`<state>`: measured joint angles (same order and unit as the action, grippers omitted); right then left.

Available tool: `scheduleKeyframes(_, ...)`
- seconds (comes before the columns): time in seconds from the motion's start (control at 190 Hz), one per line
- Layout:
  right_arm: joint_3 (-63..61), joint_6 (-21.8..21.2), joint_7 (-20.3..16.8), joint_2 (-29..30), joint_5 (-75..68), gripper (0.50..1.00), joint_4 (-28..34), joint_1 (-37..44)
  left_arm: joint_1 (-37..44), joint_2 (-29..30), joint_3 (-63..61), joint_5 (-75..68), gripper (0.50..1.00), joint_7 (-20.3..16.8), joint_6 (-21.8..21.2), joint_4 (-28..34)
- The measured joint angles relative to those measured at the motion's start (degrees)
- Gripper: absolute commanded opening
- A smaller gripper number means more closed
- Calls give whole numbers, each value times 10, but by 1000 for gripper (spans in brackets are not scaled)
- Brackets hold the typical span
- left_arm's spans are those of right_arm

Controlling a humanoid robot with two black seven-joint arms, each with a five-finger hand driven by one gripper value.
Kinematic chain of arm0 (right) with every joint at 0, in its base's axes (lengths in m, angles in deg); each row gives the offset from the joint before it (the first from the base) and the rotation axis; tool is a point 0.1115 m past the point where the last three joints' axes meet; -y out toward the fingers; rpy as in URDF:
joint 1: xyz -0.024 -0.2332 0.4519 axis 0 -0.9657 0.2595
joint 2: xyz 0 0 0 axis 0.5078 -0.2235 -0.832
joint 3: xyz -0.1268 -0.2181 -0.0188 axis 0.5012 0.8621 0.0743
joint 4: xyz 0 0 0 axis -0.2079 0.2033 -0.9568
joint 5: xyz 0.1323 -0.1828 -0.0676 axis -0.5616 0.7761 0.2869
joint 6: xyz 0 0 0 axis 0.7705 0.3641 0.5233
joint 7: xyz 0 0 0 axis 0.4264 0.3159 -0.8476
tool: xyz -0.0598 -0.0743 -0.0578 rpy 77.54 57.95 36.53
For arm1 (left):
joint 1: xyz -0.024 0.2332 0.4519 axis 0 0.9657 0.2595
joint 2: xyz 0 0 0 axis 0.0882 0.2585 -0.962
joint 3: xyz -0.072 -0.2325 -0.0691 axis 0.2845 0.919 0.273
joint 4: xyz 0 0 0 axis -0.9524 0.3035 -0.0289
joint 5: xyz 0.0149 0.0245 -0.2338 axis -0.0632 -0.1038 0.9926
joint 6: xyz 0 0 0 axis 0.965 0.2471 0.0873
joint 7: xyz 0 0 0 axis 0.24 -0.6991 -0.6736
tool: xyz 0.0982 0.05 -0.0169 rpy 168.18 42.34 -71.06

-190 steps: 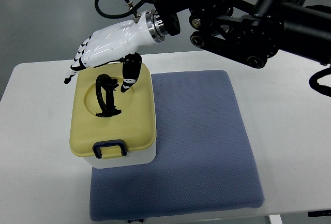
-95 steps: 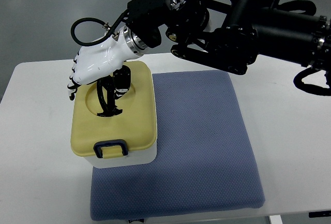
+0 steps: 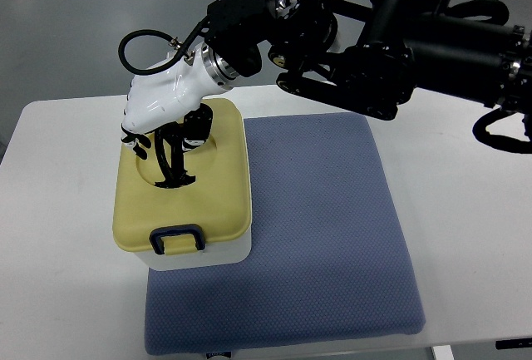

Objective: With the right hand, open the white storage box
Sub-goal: 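Lower the right hand and close its fingers around the black lid handle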

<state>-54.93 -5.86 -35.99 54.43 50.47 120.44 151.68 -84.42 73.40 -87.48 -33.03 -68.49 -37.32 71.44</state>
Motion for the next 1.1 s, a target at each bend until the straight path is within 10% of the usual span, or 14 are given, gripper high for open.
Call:
scheduleKeyframes(0.252, 6, 0, 0, 0, 1, 646, 0, -6, 0, 0, 0, 0, 1000, 0, 0, 0)
scheduleKeyframes(0.599, 18, 1, 0, 0, 1, 500, -8, -12, 0, 0, 0, 0, 1000, 0, 0, 0)
scheduleKeyframes(1.097, 13, 0, 3, 0, -4, 500, -12, -7, 0, 0, 0, 0, 1000, 0, 0, 0)
